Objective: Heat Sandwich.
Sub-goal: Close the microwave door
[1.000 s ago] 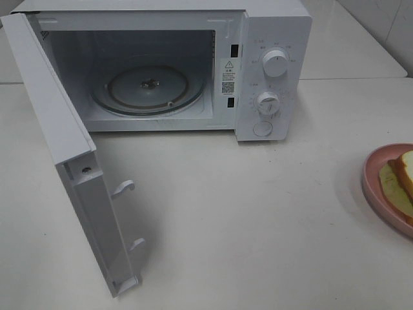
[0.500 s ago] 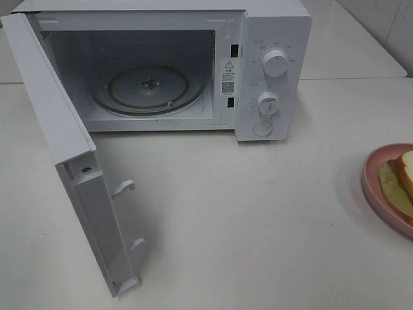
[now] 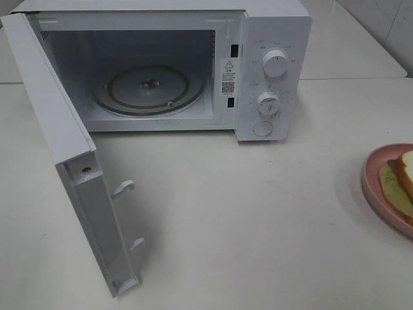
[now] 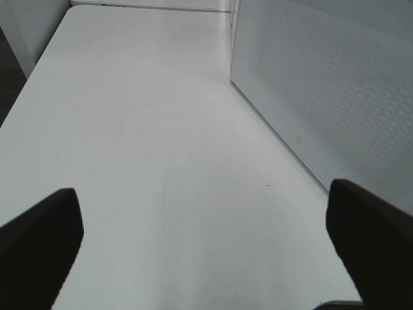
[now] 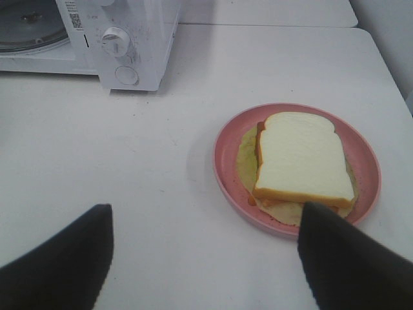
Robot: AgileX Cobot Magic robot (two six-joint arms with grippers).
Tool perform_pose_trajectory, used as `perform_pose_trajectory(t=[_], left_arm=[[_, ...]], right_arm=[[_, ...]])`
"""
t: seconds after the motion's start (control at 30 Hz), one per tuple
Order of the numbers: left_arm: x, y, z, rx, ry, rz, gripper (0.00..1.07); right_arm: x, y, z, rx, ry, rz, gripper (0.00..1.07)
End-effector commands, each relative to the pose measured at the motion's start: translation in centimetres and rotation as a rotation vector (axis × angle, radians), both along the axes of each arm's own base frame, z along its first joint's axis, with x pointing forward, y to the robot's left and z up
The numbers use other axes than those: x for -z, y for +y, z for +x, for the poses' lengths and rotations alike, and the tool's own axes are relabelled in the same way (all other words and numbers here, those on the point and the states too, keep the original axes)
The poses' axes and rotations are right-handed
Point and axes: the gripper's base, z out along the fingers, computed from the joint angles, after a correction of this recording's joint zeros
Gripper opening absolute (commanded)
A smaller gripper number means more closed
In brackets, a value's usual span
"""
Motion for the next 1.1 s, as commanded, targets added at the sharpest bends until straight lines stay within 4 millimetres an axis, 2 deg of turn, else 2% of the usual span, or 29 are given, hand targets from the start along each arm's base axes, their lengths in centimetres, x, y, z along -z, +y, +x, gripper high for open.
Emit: perform_pose_trajectory(t=[0.03,0.2,0.27,0.33,0.37,0.4,0.43,0.47,0.5,0.6,0.63,0.7,0.8,0.93,1.1], left_arm=[[-0.8,0.0,0.6,0.000,-0.012,-0.006,0.98],[-1.4,0.0,2.0,0.001,0.019,-0.010,0.94],[-1.6,0.0,2.9,0.003,0.031,-0.018,0.87],[-1.6,0.0,4.3,0.004,0.068,-0.027,0.69],[-1.6,0.0,4.3,0.004,0.068,-0.027,0.69],[-1.5,0.0,4.8,0.004,0.091,-0.029,0.61],[-1.4,0.1,5.8,0.002,0.128,-0.031,0.48],[-1.4,0.1,6.3,0.001,0.141,-0.031,0.40],[-1.4,0.1,6.3,0.001,0.141,-0.031,0.40],[-1.2,0.3,8.4,-0.007,0.174,-0.022,0.14],[-1.2,0.3,8.4,-0.007,0.174,-0.022,0.14],[-0.7,0.4,9.9,-0.011,0.174,-0.019,0.00],[-0.4,0.4,10.8,-0.014,0.153,-0.017,0.00],[1.3,0.6,12.7,-0.025,0.076,-0.015,0.00],[2.6,0.7,13.8,-0.035,-0.028,-0.011,0.00]], right_arm=[[0.0,0.0,-0.4,0.000,-0.037,-0.009,0.76],[0.0,0.0,-0.4,0.000,-0.037,-0.009,0.76],[0.0,0.0,-0.4,0.000,-0.037,-0.009,0.76],[0.0,0.0,-0.4,0.000,-0.037,-0.009,0.76],[0.0,0.0,-0.4,0.000,-0.037,-0.009,0.76],[0.0,0.0,-0.4,0.000,-0.037,-0.009,0.76],[0.0,0.0,-0.4,0.000,-0.037,-0.009,0.76],[0.0,0.0,-0.4,0.000,-0.037,-0.009,0.76],[0.0,0.0,-0.4,0.000,-0.037,-0.009,0.76],[0.0,0.0,-0.4,0.000,-0.037,-0.009,0.76],[0.0,0.0,-0.4,0.000,-0.037,-0.009,0.76],[0.0,0.0,-0.4,0.000,-0.037,-0.009,0.76],[0.0,0.0,-0.4,0.000,-0.037,-0.009,0.76],[0.0,0.0,-0.4,0.001,-0.037,-0.008,0.76],[0.0,0.0,-0.4,0.001,-0.037,-0.008,0.76]])
